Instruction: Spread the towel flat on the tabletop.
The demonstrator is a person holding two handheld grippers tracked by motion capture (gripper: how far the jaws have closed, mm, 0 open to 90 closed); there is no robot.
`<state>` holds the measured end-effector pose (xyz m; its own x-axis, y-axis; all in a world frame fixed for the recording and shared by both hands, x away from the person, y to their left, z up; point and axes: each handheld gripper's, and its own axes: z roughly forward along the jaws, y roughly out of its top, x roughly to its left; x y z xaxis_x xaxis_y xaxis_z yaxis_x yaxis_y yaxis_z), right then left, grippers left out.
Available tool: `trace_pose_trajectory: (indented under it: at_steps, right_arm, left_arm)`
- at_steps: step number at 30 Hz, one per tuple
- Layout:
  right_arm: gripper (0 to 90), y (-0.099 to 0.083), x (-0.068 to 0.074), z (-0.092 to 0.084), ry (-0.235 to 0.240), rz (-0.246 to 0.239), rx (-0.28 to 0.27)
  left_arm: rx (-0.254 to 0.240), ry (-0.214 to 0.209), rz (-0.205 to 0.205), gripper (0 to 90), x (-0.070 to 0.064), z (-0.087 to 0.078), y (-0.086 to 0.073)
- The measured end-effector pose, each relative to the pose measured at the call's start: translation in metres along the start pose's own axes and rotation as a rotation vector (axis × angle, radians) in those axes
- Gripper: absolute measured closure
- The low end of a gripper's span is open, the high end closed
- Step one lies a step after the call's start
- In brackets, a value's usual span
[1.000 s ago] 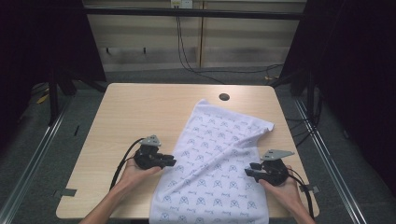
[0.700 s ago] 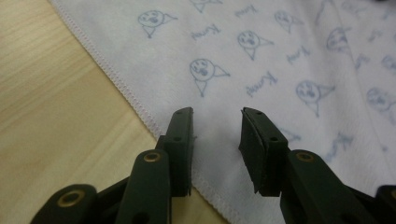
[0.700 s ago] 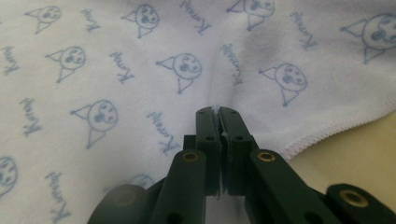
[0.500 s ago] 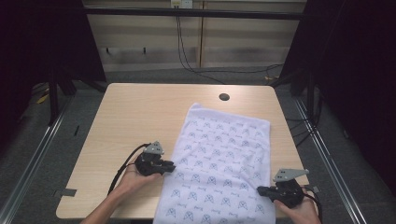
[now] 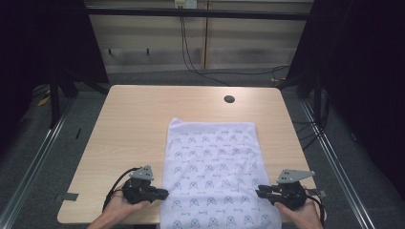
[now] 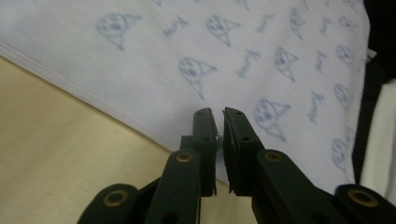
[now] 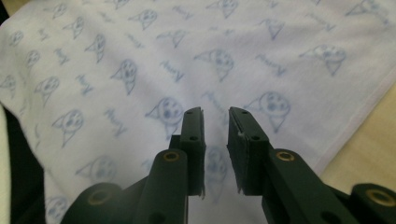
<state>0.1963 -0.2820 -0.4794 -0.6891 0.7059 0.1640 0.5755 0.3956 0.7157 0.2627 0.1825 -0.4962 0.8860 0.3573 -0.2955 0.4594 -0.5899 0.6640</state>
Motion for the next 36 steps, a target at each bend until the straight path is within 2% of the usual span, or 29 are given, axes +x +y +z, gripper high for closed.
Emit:
trace_pose_trajectory:
  at_steps: [1, 2, 3, 4, 5, 6, 7, 8, 9, 11, 13, 16, 18, 20, 22, 23, 24, 25, 26, 27, 28, 30, 31, 32, 34, 35, 36]
  right_arm:
    - [72.9, 0.003, -0.003, 0.002, -0.004, 0.004, -0.008]
    - [72.9, 0.003, -0.003, 0.002, -0.004, 0.004, -0.008]
    - [71.0, 0.011, -0.01, 0.007, -0.02, 0.011, -0.029]
    - [71.0, 0.011, -0.01, 0.007, -0.02, 0.011, -0.029]
    - [66.9, 0.017, -0.017, 0.014, -0.034, 0.011, -0.029]
    - [64.9, 0.02, -0.021, 0.018, -0.048, 0.018, -0.023]
    - [63.0, 0.022, -0.024, 0.022, -0.052, 0.02, -0.021]
    - [63.0, 0.022, -0.024, 0.022, -0.052, 0.02, -0.021]
    - [61.6, 0.025, -0.029, 0.026, -0.058, 0.024, -0.017]
    - [58.8, 0.032, -0.038, 0.036, -0.091, 0.024, -0.003]
    - [57.2, 0.038, -0.046, 0.042, -0.102, 0.033, -0.004]
    - [55.3, 0.05, -0.057, 0.057, -0.145, 0.018, 0.02]
    - [55.4, 0.054, -0.061, 0.06, -0.149, 0.018, 0.009]
    - [55.9, 0.065, -0.068, 0.07, -0.159, 0.022, 0.011]
    - [57.2, 0.068, -0.07, 0.073, -0.163, 0.029, 0.011]
    - [63.9, 0.068, -0.073, 0.081, -0.163, 0.027, 0.025]
    - [65.4, 0.066, -0.073, 0.084, -0.17, 0.011, 0.04]
    - [70.3, 0.065, -0.073, 0.083, -0.168, 0.001, 0.032]
    - [78.5, 0.066, -0.072, 0.081, -0.169, 0.01, 0.052]
    - [78.5, 0.066, -0.072, 0.081, -0.169, 0.01, 0.052]
    - [83.0, 0.065, -0.069, 0.08, -0.16, -0.001, 0.057]
    - [87.3, 0.06, -0.062, 0.076, -0.157, -0.001, 0.066]
    - [88.5, 0.055, -0.053, 0.07, -0.142, -0.019, 0.075]
    - [88.5, 0.055, -0.053, 0.07, -0.142, -0.019, 0.075]
    - [88.6, 0.046, -0.042, 0.063, -0.115, -0.019, 0.081]
    - [88.6, 0.036, -0.029, 0.053, -0.092, -0.021, 0.093]
    - [88.5, 0.032, -0.025, 0.05, -0.084, -0.023, 0.09]
  left_arm:
    - [-0.03, 0.024, -0.012, 81.6, 0.008, 0.0, 0.006]
    - [-0.03, 0.024, -0.012, 79.3, 0.008, 0.0, 0.006]
    - [-0.066, 0.042, -0.036, 78.4, 0.02, 0.001, 0.015]
    - [-0.066, 0.042, -0.036, 77.0, 0.02, 0.001, 0.015]
    - [-0.074, 0.078, -0.036, 75.4, 0.032, 0.006, 0.025]
    - [-0.074, 0.078, -0.036, 73.4, 0.032, 0.006, 0.025]
    - [-0.077, 0.111, -0.043, 71.0, 0.042, 0.012, 0.032]
    - [-0.077, 0.111, -0.043, 70.1, 0.042, 0.012, 0.032]
    - [-0.073, 0.117, -0.057, 70.1, 0.05, 0.015, 0.037]
    - [-0.103, 0.14, -0.061, 64.5, 0.059, 0.019, 0.042]
    - [-0.111, 0.156, -0.073, 57.6, 0.064, 0.02, 0.047]
    - [-0.126, 0.17, -0.078, 56.4, 0.069, 0.022, 0.048]
    - [-0.106, 0.192, -0.073, 56.5, 0.074, 0.024, 0.049]
    - [-0.125, 0.212, -0.088, 56.8, 0.081, 0.023, 0.052]
    - [-0.127, 0.227, -0.087, 56.8, 0.083, 0.023, 0.052]
    - [-0.125, 0.227, -0.082, 57.7, 0.084, 0.025, 0.051]
    - [-0.122, 0.233, -0.075, 58.4, 0.083, 0.025, 0.051]
    - [-0.11, 0.237, -0.061, 60.4, 0.081, 0.026, 0.051]
    - [-0.11, 0.237, -0.061, 66.4, 0.081, 0.026, 0.051]
    - [-0.095, 0.252, -0.034, 66.4, 0.078, 0.026, 0.051]
    - [-0.09, 0.266, -0.016, 72.7, 0.075, 0.026, 0.05]
    - [-0.069, 0.255, 0.003, 82.3, 0.069, 0.026, 0.049]
    - [-0.063, 0.228, 0.005, 85.8, 0.063, 0.024, 0.046]
    - [-0.063, 0.228, 0.005, 86.2, 0.063, 0.024, 0.046]
    - [-0.044, 0.189, 0.006, 86.4, 0.053, 0.02, 0.039]
    - [-0.037, 0.152, 0.009, 86.8, 0.043, 0.017, 0.033]
    - [-0.031, 0.117, -0.002, 86.8, 0.038, 0.015, 0.028]
